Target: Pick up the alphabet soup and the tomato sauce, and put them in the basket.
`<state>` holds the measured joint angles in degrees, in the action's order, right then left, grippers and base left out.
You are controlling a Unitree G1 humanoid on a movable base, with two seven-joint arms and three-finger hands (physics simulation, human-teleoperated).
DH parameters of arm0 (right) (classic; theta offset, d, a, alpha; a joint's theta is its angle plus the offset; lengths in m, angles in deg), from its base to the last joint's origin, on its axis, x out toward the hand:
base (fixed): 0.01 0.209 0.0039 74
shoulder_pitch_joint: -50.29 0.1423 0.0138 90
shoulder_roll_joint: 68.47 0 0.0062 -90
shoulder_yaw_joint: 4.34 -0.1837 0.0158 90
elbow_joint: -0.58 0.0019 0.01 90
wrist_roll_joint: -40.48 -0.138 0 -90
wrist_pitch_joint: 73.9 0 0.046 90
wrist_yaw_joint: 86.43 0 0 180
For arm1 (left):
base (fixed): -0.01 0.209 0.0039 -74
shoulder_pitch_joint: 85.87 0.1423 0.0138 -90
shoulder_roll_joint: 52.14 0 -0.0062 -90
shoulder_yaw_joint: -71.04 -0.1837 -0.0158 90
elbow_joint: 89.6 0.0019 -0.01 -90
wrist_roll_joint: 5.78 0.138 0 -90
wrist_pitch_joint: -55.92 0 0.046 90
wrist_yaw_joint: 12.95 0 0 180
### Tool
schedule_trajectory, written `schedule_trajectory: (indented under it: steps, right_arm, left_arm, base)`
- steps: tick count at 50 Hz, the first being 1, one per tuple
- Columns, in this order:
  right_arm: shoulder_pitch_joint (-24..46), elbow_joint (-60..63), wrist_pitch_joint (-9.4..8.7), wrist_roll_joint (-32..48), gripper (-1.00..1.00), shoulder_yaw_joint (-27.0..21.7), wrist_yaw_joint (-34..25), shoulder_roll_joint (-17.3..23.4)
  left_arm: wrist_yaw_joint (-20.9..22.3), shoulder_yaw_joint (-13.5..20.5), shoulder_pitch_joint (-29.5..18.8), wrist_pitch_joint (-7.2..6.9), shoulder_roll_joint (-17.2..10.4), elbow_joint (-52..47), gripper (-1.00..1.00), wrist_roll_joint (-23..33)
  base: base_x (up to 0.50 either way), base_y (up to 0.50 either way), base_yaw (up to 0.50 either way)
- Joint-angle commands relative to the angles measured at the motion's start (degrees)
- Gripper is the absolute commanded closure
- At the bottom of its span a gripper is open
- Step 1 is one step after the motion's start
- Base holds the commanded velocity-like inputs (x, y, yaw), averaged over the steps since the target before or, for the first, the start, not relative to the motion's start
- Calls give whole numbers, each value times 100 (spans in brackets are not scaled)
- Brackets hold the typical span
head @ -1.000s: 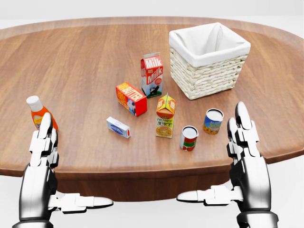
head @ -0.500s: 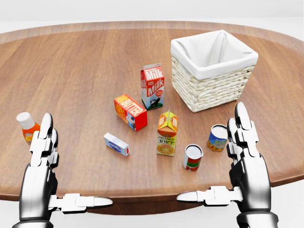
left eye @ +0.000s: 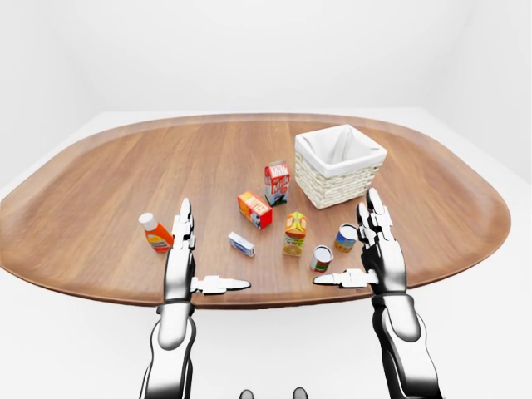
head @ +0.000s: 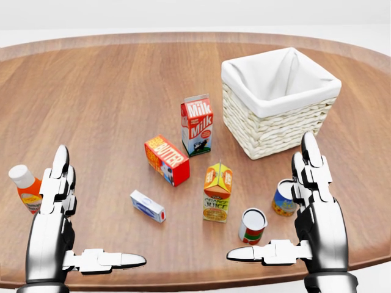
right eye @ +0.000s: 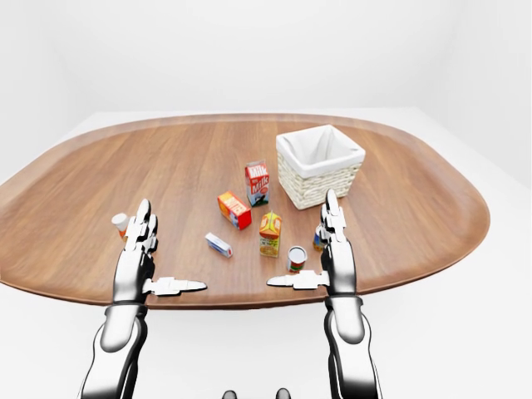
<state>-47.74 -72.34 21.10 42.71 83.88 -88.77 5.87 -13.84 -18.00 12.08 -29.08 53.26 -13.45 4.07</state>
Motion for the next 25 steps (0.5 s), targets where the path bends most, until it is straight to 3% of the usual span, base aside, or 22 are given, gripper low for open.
schedule_trajectory:
  steps: [1, 25]
  right_arm:
    - [3, -28, 0, 1, -100, -3, -5, 0]
    - [3, -25, 0, 16, -100, 11, -6, -1]
  left_arm:
    - [1, 1, 0, 0, -1, 3, -100, 2]
    - [24, 1, -9, 0, -4, 25, -100, -23]
  base:
    - [20, 0, 0]
    - [20, 0, 0]
